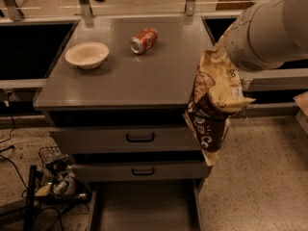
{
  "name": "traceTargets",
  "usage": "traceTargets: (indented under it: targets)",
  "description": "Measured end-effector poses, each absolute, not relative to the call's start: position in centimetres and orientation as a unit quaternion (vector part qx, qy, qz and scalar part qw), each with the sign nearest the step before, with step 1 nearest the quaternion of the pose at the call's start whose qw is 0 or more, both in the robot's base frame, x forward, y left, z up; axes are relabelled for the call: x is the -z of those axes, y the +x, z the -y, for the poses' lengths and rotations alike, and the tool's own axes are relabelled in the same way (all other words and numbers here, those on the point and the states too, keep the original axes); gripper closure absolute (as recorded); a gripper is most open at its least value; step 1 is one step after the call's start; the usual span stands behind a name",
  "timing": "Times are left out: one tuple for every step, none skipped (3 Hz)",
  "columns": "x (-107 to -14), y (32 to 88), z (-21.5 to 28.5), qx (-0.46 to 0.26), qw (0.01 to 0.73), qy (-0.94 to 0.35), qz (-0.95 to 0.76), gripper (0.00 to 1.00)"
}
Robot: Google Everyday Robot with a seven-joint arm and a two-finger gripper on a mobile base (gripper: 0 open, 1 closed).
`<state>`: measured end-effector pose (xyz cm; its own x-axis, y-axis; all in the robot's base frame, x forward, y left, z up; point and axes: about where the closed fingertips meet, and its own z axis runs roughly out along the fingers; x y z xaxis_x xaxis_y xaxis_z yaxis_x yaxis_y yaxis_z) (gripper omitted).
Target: Pick brown chip bag from bottom drawer and place on counter
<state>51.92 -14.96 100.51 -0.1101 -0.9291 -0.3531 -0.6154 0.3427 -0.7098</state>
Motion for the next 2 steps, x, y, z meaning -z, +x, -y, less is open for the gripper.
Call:
traceTargets:
  targets:
    - [-102.6,51.5,14.1,0.197,0.397,-0.542,-0.714,1.00]
    - [-107.5,51.4,12.6,0.201,0.411,-0.552,-0.698,1.00]
